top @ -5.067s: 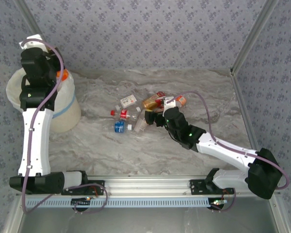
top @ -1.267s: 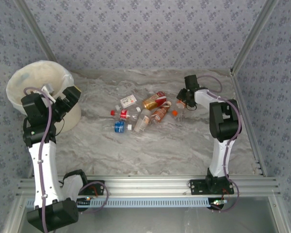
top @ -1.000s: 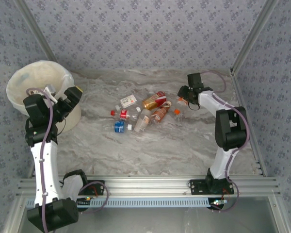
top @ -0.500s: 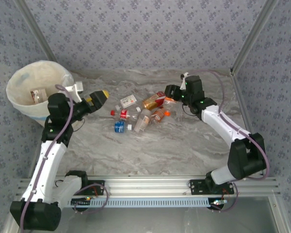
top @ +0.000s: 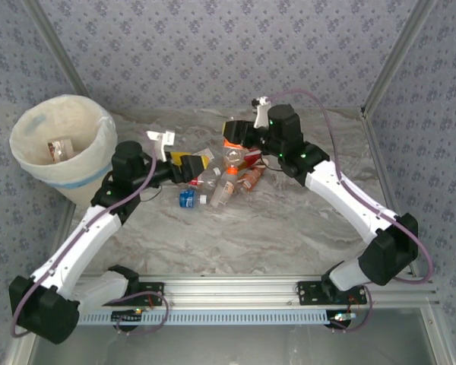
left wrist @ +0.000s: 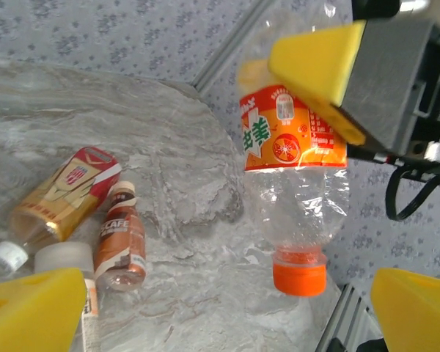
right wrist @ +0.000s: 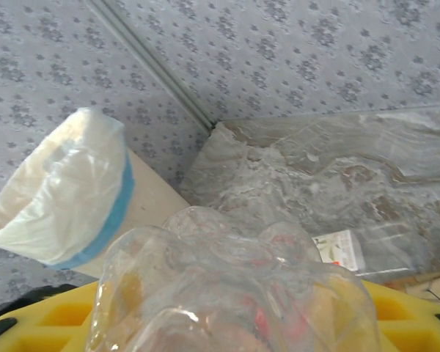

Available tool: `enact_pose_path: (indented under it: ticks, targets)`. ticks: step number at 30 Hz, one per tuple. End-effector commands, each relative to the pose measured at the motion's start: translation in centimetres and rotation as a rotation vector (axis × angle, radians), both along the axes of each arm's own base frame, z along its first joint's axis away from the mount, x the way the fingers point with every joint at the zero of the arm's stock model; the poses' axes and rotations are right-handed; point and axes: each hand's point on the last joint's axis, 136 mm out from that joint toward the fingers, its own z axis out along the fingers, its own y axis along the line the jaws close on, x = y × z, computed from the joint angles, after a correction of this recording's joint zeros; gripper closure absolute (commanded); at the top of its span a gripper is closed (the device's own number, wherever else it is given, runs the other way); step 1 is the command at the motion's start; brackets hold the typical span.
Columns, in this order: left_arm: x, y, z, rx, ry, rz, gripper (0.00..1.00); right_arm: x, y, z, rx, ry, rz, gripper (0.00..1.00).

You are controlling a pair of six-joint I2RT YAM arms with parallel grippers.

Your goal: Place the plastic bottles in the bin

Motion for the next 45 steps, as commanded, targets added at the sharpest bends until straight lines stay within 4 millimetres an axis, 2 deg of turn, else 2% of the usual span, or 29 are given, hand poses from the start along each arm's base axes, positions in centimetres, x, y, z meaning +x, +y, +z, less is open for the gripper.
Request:
enact_pose_path:
  ticks: [1, 7, 10, 15, 20, 22, 28, 32, 38, 45]
  targets:
    - [0.3, -1.5, 2.5, 0.046, -0.136, -0.013, 0.0, -0.5, 0.8, -0.2, -0.033, 0.046, -0.011, 0.53]
    - [-0.7, -4.7, 2.3, 0.158, -0.285, -0.034, 0.01, -0.5, 1.6, -0.3, -0.038, 0.077, -0.025, 0.53]
    - [-1.1, -6.0, 2.0, 0.188, -0.307, -0.071, 0.0, -0.4, 2.3, -0.5, -0.036, 0.097, -0.011, 0.53]
    - [0.8, -6.0, 0.5, 0.278, -0.279, 0.009, 0.03, -0.5, 3.3, -0.5, -0.024, 0.113, 0.016, 0.52]
    - [1.6, -6.4, -0.2, 0.31, -0.263, 0.008, 0.16, -0.7, 3.9, -0.7, -0.001, 0.139, 0.029, 0.52]
    - [1.9, -6.7, -0.4, 0.314, -0.254, 0.005, 0.26, -0.8, 4.1, -0.7, 0.003, 0.143, 0.034, 0.52]
    - [2.1, -7.2, -1.1, 0.313, -0.233, -0.01, 0.47, -1.0, 4.1, -0.5, 0.009, 0.146, 0.042, 0.52]
    - [1.7, -7.3, -0.9, 0.284, -0.233, -0.019, 0.63, -1.2, 4.0, -0.4, 0.021, 0.142, 0.049, 0.46]
    - [1.9, -6.4, -1.4, 0.291, -0.231, 0.02, 0.7, -1.6, 2.9, 1.0, 0.067, 0.127, 0.029, 0.33]
    - [2.3, -5.0, -1.6, 0.272, -0.21, 0.054, 0.81, -1.5, 0.4, 2.2, 0.095, 0.108, -0.038, 0.18]
